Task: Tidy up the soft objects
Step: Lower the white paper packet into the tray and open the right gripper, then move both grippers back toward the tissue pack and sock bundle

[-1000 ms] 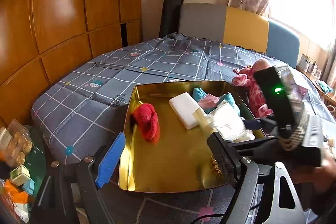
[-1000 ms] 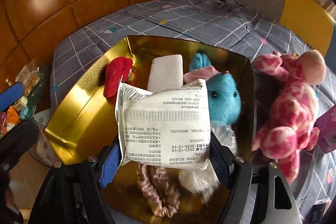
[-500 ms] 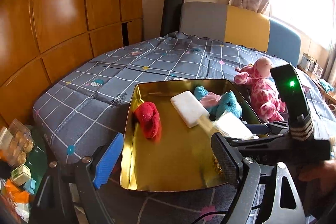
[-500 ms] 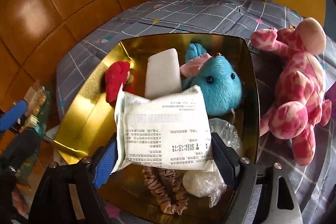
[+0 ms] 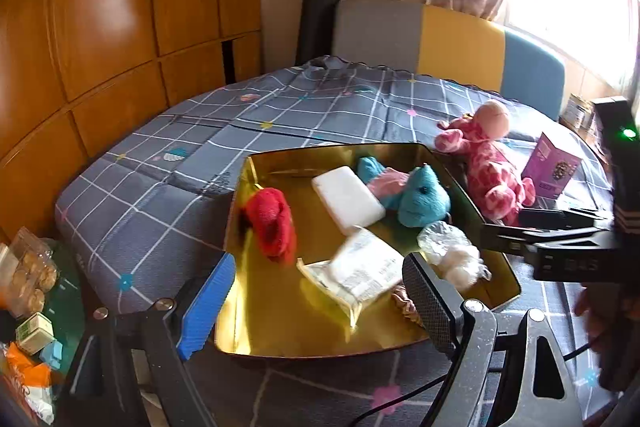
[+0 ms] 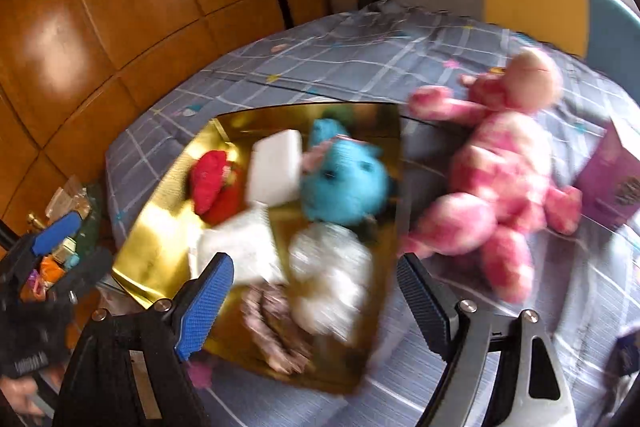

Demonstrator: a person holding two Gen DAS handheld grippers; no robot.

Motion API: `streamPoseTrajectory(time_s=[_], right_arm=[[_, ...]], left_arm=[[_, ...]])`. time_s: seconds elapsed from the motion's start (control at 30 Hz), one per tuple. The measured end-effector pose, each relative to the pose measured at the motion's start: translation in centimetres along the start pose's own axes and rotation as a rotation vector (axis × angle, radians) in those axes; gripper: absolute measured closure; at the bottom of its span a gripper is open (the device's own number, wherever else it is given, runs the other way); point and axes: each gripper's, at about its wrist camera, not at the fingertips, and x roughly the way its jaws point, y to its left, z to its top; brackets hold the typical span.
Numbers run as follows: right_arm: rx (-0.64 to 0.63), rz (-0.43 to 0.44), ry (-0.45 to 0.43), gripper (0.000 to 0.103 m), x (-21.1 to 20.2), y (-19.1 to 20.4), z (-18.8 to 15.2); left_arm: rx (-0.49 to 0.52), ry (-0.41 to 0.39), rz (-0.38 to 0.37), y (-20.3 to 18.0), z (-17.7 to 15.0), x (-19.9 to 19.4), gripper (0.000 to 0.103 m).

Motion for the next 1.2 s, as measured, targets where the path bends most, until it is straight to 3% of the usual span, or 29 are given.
streamPoseTrajectory(time_s=[0.63,0.93,1.07,1.2], right_arm=[[0.208,-0.275,-0.019,0.018,-11.0,-13.9,-9.5],[0.344,-0.410,-0.085,0.018,-16.1,-20.0,-12.3],[0.419,-0.526,-0.122,0.018,-18.0,-22.8,-13.7],[0.577,-0.637,-0.203,0.018,-20.4,-26.3,-16.1]], left_arm=[[0.214,0.009,-0.172,-8.9,0.4,-0.2,0.017],[0.328,0.026,-0.268,-14.5,0.8,0.1,0.017],[0.370,0.062,-0.342,-17.6,1.2,0.7,0.017],[0.380,0.124,-0.413,-20.9,1.5,1.7,0.017]])
